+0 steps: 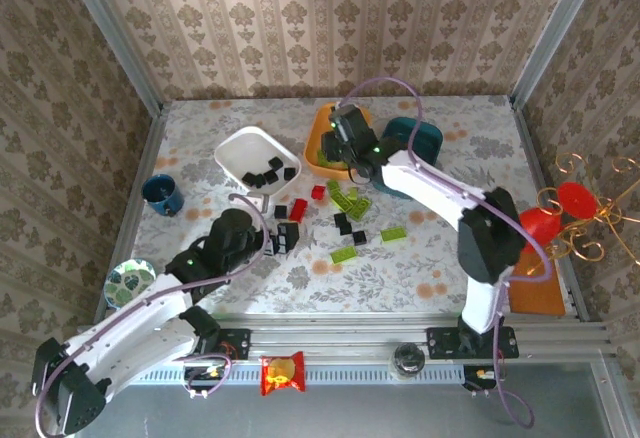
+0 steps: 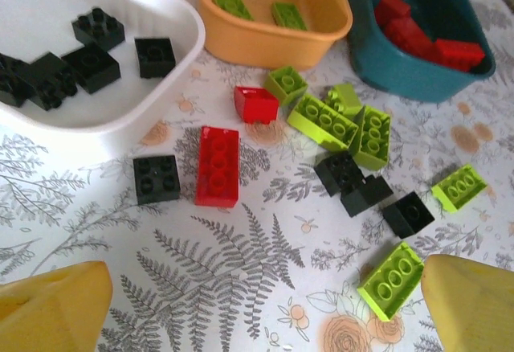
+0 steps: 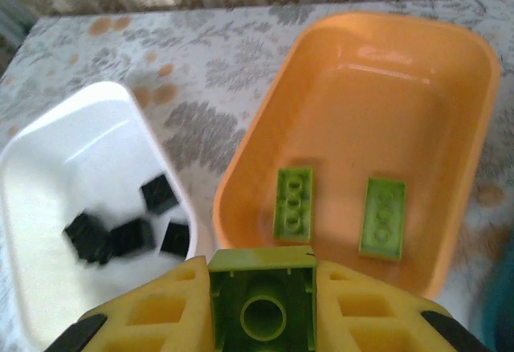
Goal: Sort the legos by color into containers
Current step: Place the lego in the container, then pick up the lego from the center of the table.
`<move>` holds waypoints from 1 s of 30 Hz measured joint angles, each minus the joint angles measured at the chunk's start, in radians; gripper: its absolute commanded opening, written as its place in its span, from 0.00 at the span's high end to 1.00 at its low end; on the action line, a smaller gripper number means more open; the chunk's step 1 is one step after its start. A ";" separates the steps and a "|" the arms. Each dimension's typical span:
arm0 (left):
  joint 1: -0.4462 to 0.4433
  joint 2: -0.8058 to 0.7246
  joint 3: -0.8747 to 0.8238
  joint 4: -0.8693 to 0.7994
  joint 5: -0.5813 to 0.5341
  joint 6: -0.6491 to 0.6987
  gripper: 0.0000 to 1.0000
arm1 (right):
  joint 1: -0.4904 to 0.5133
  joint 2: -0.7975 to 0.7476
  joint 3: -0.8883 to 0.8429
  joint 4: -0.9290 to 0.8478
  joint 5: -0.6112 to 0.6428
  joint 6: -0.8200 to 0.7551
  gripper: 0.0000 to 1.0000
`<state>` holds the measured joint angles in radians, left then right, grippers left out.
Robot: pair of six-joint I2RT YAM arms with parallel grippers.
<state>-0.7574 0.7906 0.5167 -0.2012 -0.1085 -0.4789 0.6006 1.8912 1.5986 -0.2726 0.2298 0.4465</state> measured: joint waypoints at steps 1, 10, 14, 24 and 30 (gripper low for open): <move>0.000 0.017 0.000 -0.001 0.009 0.000 0.00 | -0.011 0.053 0.050 -0.008 0.003 0.000 0.73; -0.001 0.119 0.001 -0.001 0.079 0.000 0.00 | -0.075 0.335 0.345 -0.175 0.026 0.003 0.59; -0.001 0.147 0.007 -0.002 0.096 0.000 0.00 | -0.077 0.349 0.375 -0.232 0.021 0.006 0.40; -0.002 0.196 0.037 0.004 0.132 0.001 0.00 | -0.065 0.102 0.143 -0.230 0.002 0.003 0.25; -0.002 0.209 0.040 0.014 0.132 0.001 0.00 | -0.031 -0.249 -0.229 -0.172 0.002 0.073 0.25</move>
<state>-0.7597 0.9997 0.5571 -0.1875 0.0235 -0.4778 0.5697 1.6424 1.3697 -0.4446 0.2321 0.5198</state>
